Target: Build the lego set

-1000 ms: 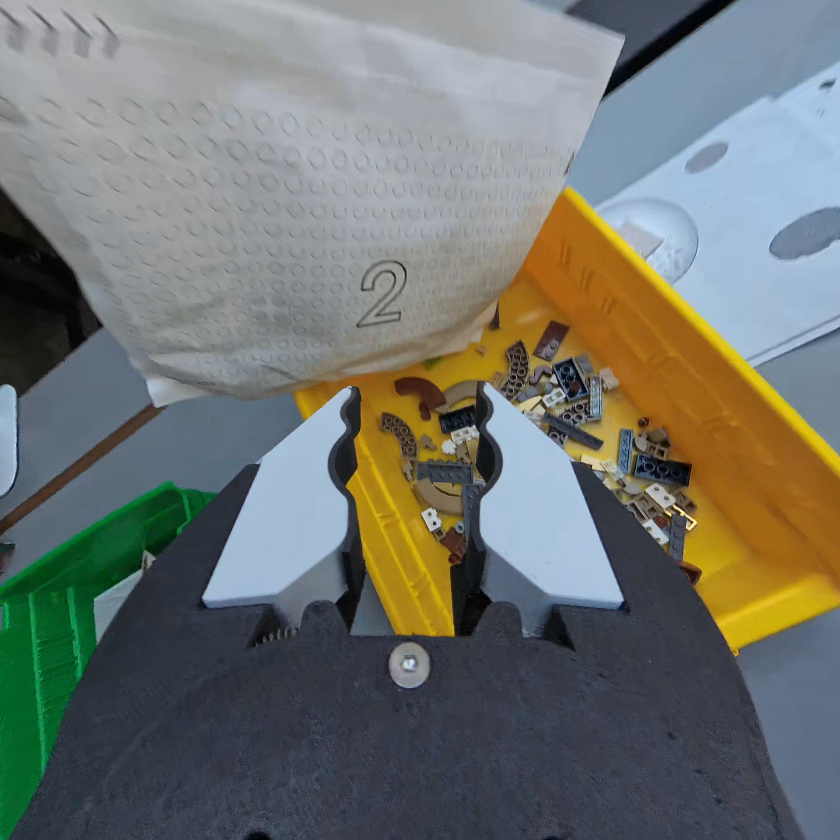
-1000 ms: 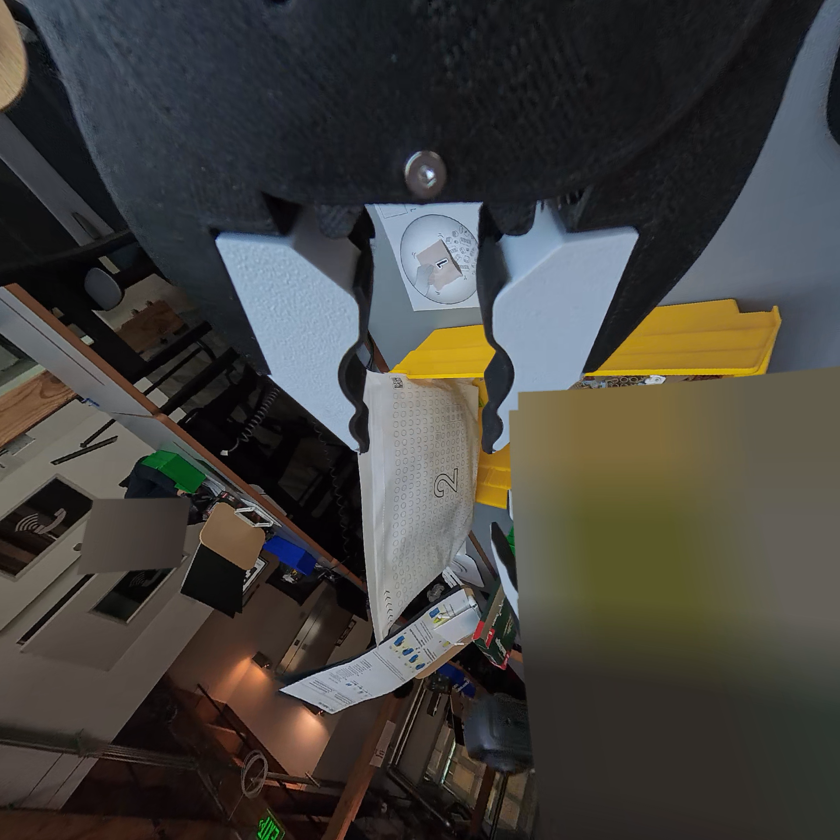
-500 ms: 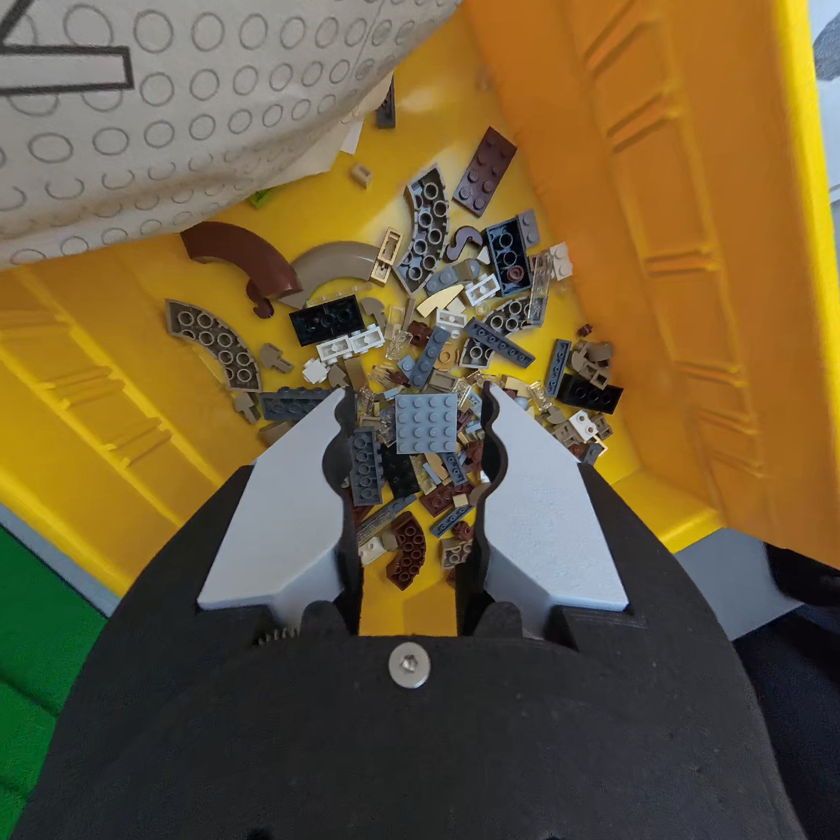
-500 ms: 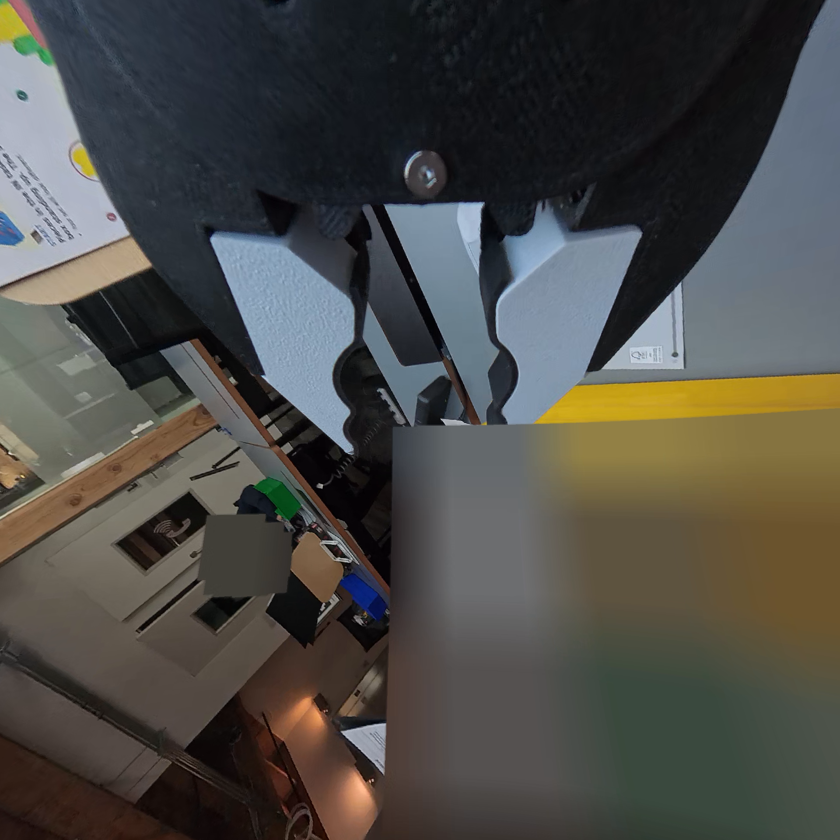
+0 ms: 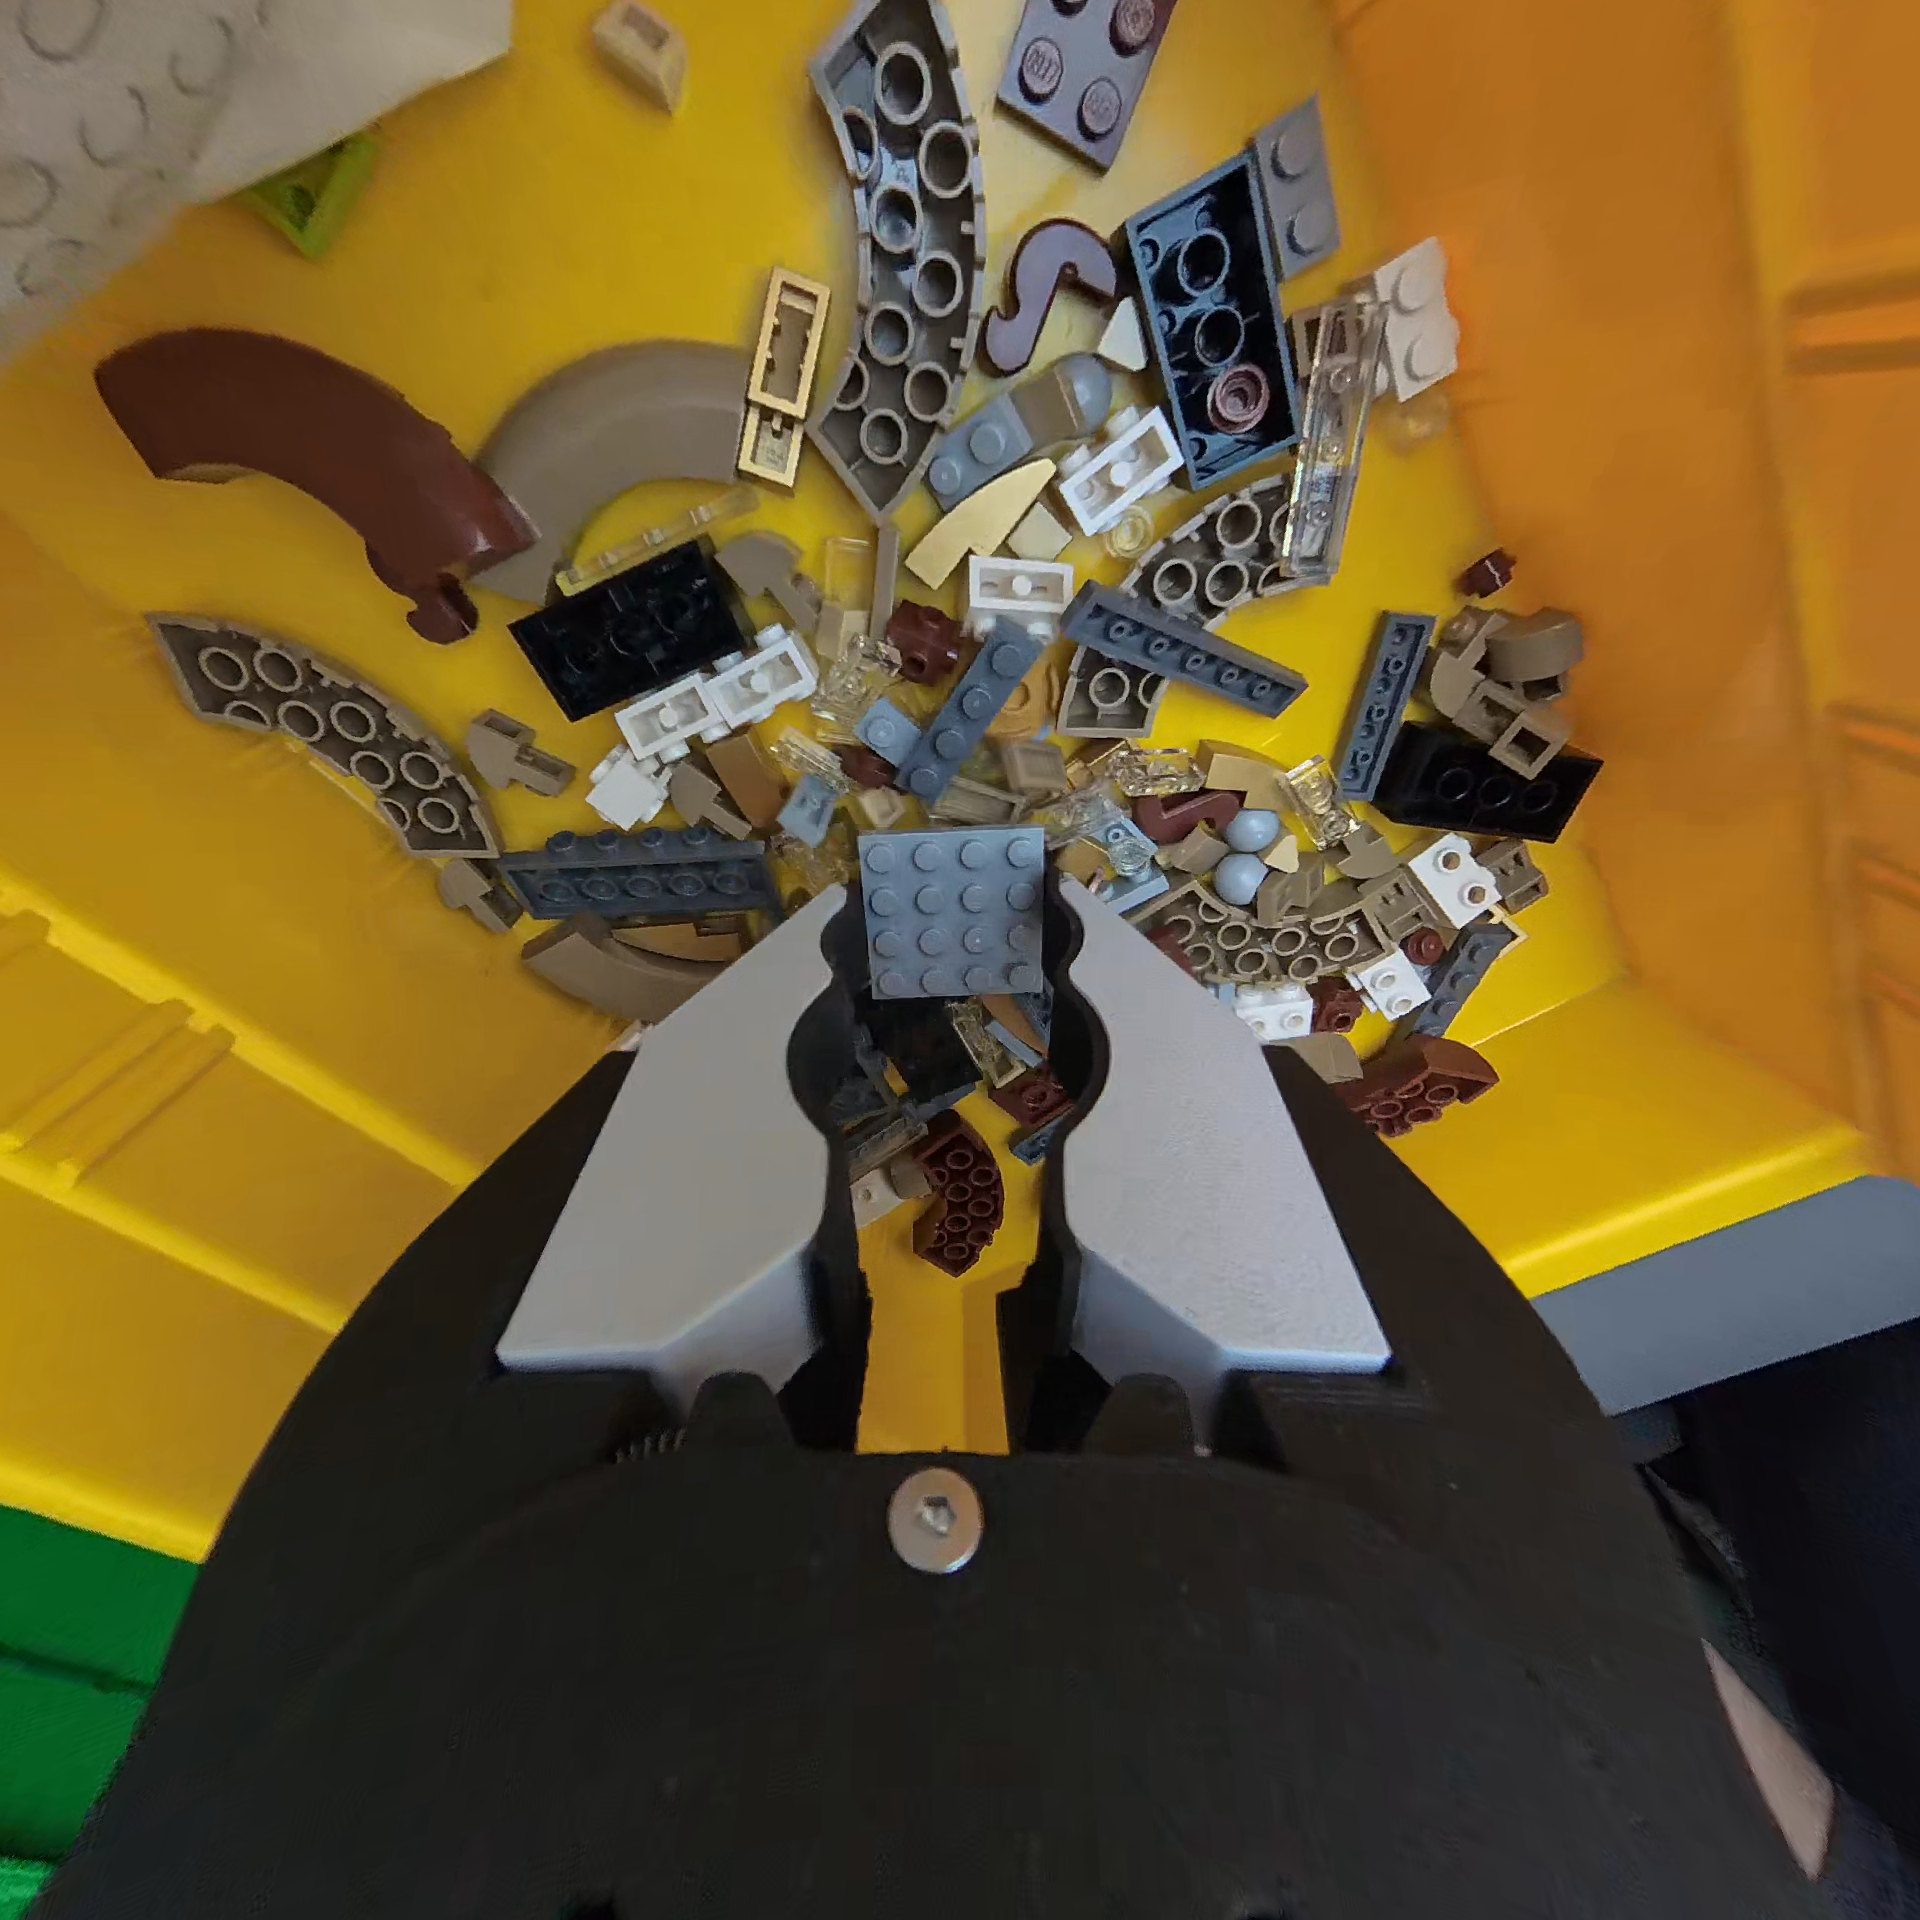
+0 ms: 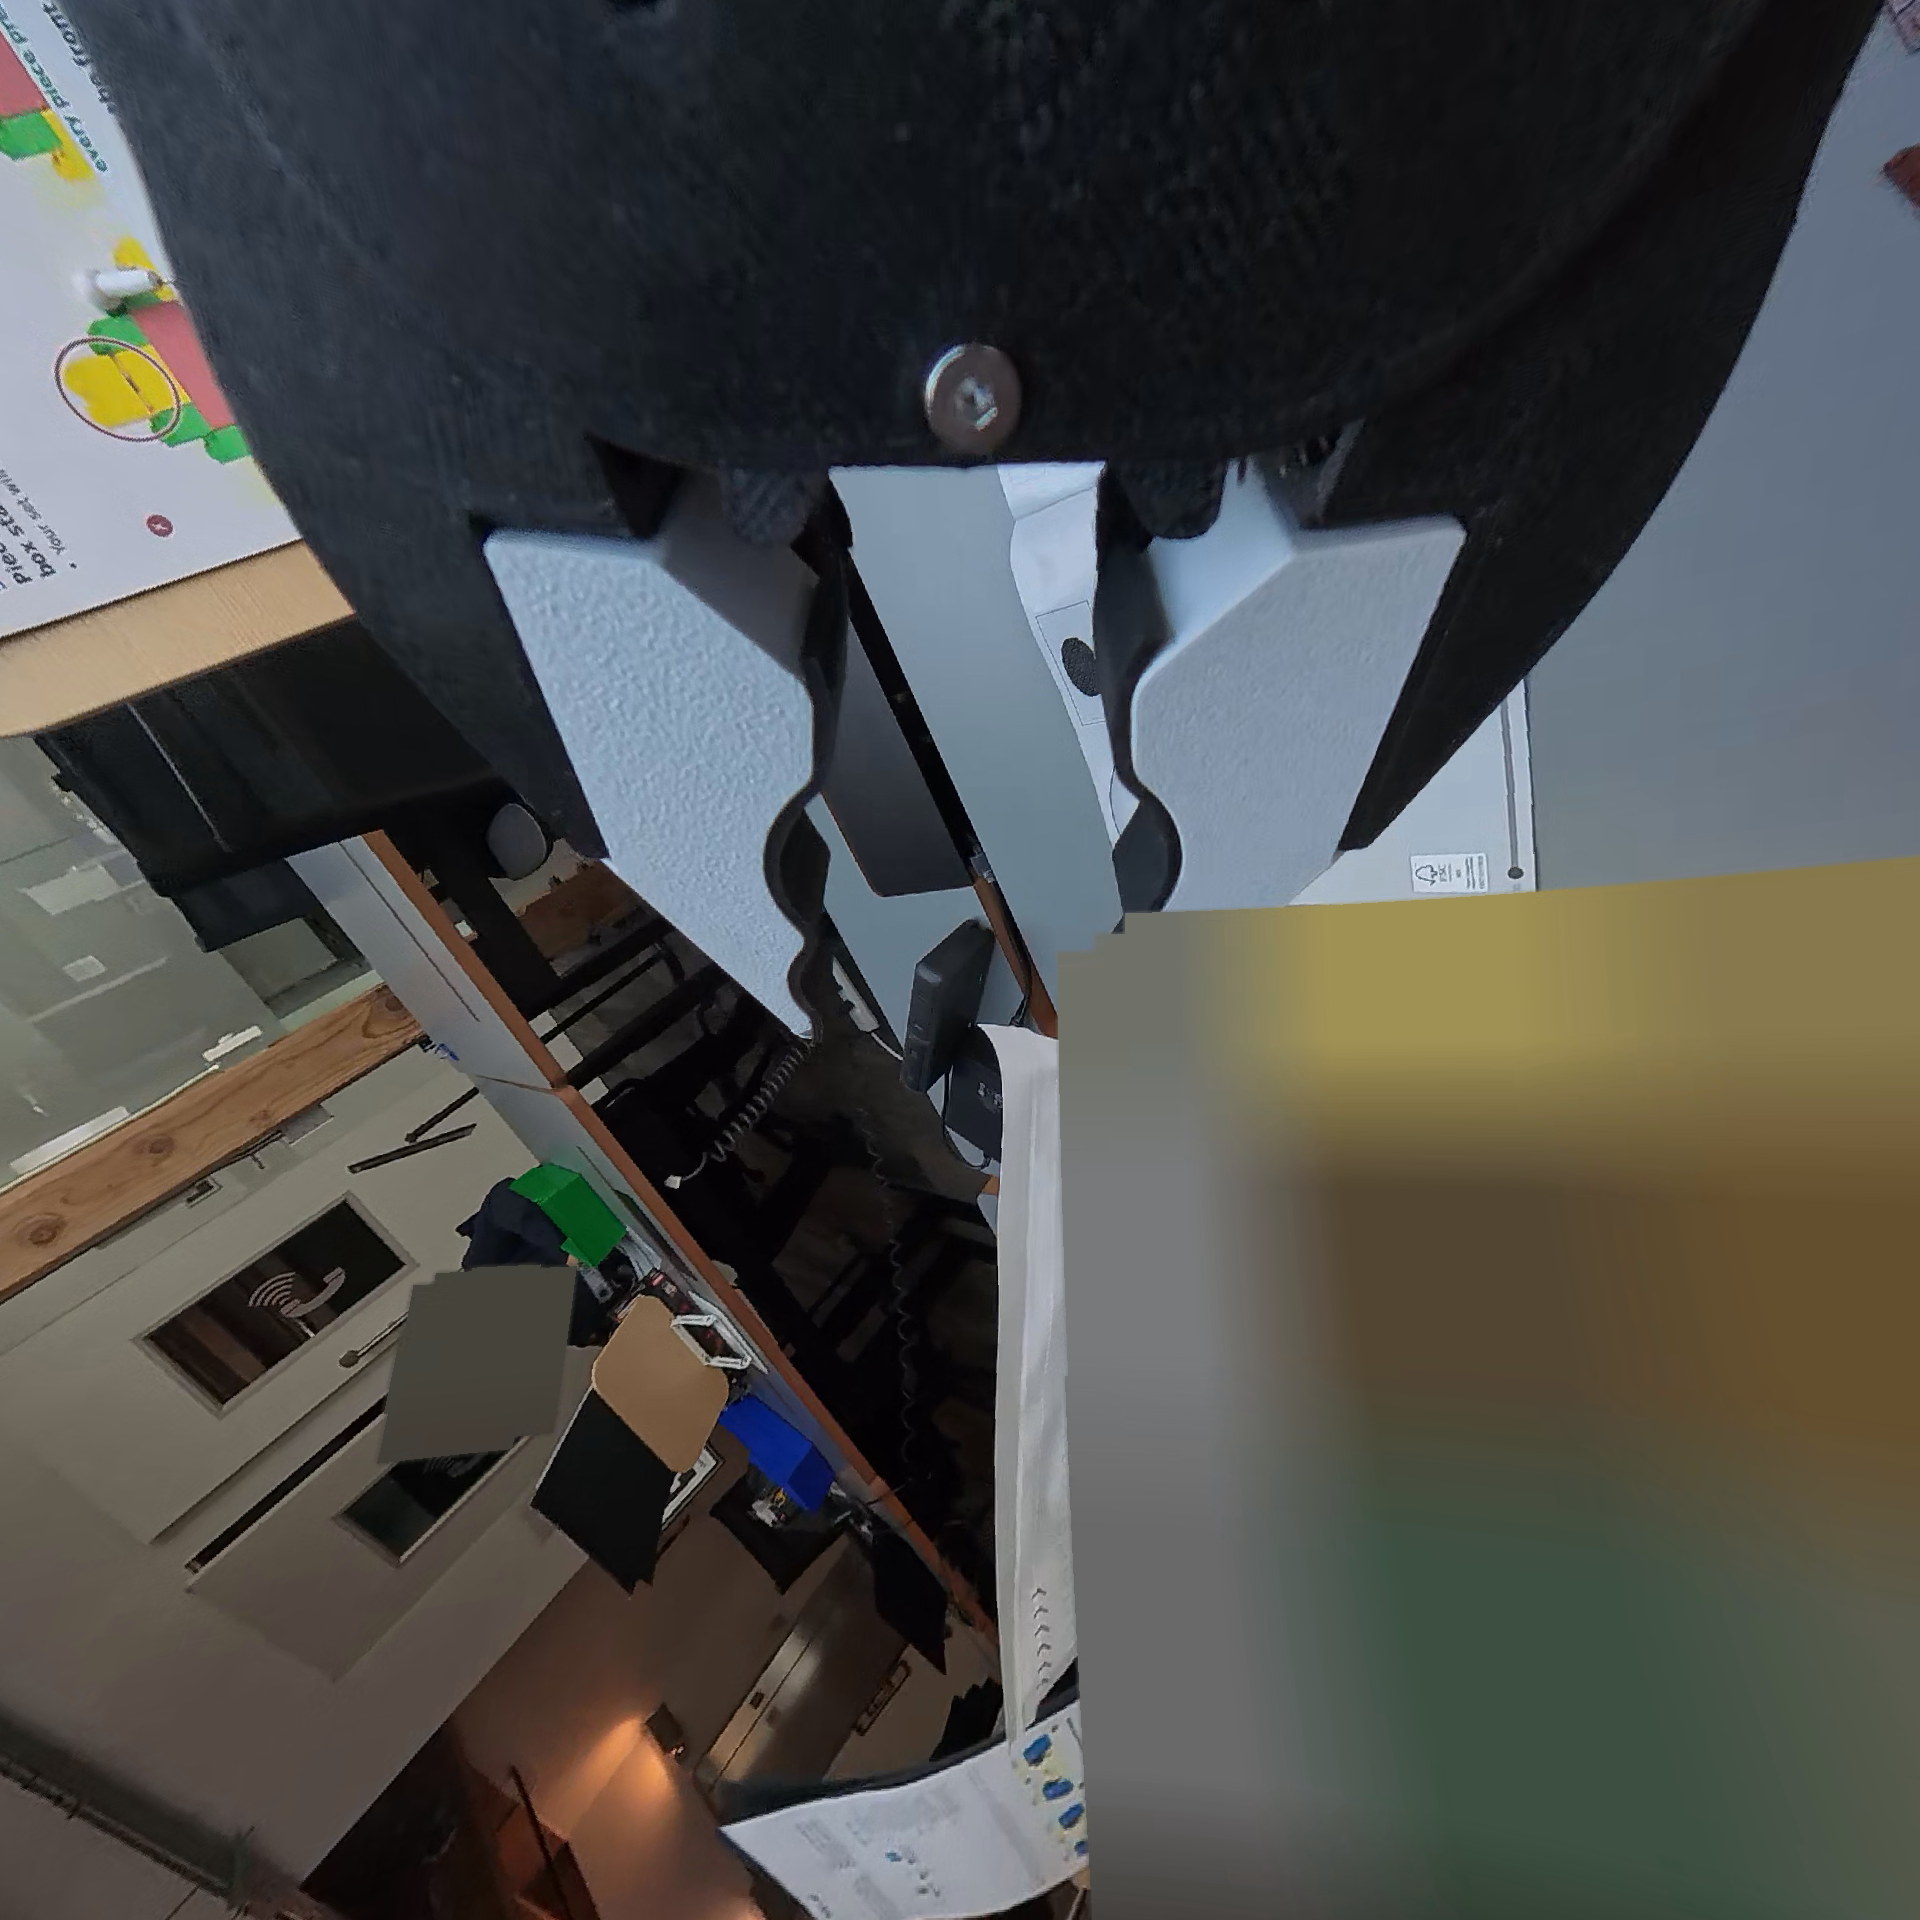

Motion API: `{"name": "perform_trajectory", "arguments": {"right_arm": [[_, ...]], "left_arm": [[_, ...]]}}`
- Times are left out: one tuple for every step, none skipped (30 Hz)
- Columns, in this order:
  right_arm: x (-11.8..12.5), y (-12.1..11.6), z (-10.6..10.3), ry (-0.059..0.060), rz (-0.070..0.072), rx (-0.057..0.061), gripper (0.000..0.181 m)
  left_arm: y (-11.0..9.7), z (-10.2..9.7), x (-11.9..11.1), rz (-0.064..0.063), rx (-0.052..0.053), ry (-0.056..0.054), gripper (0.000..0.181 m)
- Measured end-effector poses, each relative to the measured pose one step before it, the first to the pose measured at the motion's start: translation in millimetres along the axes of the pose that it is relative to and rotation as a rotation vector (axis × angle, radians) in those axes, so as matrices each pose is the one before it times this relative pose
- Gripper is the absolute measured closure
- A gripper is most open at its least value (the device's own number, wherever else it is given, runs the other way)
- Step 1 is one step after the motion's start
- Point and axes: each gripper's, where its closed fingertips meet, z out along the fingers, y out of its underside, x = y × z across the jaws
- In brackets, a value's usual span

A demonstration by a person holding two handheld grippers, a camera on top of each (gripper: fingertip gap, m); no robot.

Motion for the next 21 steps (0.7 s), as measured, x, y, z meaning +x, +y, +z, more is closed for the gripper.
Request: {"name": "perform_trajectory", "arguments": {"right_arm": [[-3.0, 2.86, 2.94, -0.0086, -0.0093, -0.0131, 0.128], [-2.75, 2.21, 2.42, -0.0094, -0.0056, -0.0097, 0.128], [-2.54, 1.71, 2.0, -0.0095, -0.0042, -0.0073, 0.128], [-2.2, 1.62, 1.55, -0.0085, -0.0037, -0.0074, 0.128], [-1.47, 1.53, 1.43, -0.0054, -0.0034, -0.0066, 0.128], [-0.87, 1.3, 1.07, -0.003, -0.0027, -0.006, 0.128], [-0.94, 1.15, 0.87, -0.0036, -0.0016, -0.0048, 0.128], [-0.93, 0.83, 0.8, -0.0041, -0.0009, -0.0033, 0.128], [-0.91, 0.83, 0.68, -0.0043, -0.0005, -0.0025, 0.128], [-0.95, 1.1, 0.82, -0.0055, -0.0001, -0.0041, 0.128], [-1.19, 1.44, 0.88, -0.0064, -0.0003, -0.0059, 0.128], [-1.27, 1.78, 1.05, -0.0068, -0.0016, -0.0081, 0.128], [-1.09, 1.97, 1.1, -0.0052, -0.0033, -0.009, 0.128], [-1.17, 1.73, 1.06, -0.0048, -0.0036, -0.008, 0.128], [-1.67, 1.53, 1.16, -0.0075, -0.002, -0.0068, 0.128], [-1.89, 1.03, 1.1, -0.0088, -0.0011, -0.0044, 0.128], [-2.08, 1.06, 1.1, -0.0092, -0.0023, -0.0052, 0.128], [-1.45, 0.97, 0.99, -0.0057, -0.0041, -0.0053, 0.128], [-1.69, 1.09, 1.09, -0.0066, -0.0049, -0.0057, 0.128], [-1.58, 1.53, 0.77, -0.0076, -0.0057, -0.0084, 0.128], [-1.05, 1.49, 0.7, -0.0039, -0.0059, -0.0078, 0.128]], "left_arm": [[1.72, -1.01, 1.68, 0.0124, -0.0085, -0.0004, 0.149], [1.39, -2.19, 1.49, 0.0069, -0.0037, -0.0009, 0.149], [1.09, -3.95, -0.15, -0.0023, 0.0046, -0.0084, 0.149], [0.32, -5.75, -1.79, -0.0104, 0.017, -0.0151, 0.149], [-0.38, -7.31, -2.41, -0.0147, 0.0273, -0.0151, 0.149], [-0.71, -8.18, -2.74, -0.0175, 0.0339, -0.0132, 0.149], [-0.84, -8.79, -2.86, -0.0193, 0.0377, -0.011, 0.149], [-1.58, -8.98, -3.19, -0.0189, 0.0421, -0.0096, 0.149], [-2.0, -8.41, -3.09, -0.0211, 0.0426, -0.0073, 0.15], [-1.64, -7.23, -2.58, -0.0249, 0.0355, -0.0019, 0.15], [-0.15, -5.46, -1.03, -0.025, 0.0226, 0.0079, 0.15], [1.56, -3.23, 0.34, -0.0193, 0.0083, 0.0156, 0.15], [2.9, -1.35, 0.18, -0.0112, -0.0036, 0.0123, 0.149], [3.64, 0.31, -0.17, -0.0048, -0.0129, 0.0074, 0.149], [4.21, 1.75, 0.57, -0.0025, -0.0205, 0.0113, 0.149], [4.3, 2.54, 1.64, -0.0048, -0.0256, 0.0183, 0.149], [3.75, 3.12, 2.45, -0.0074, -0.0259, 0.0218, 0.149], [2.96, 3.29, 2.34, -0.0053, -0.0229, 0.0204, 0.149], [2.6, 3.52, 1.86, 0.0002, -0.0228, 0.0141, 0.149], [2.73, 3.6, 0.93, 0.0054, -0.0237, 0.0066, 0.149], [3.2, 3.73, 1.06, 0.0082, -0.0265, 0.0049, 0.149]]}}
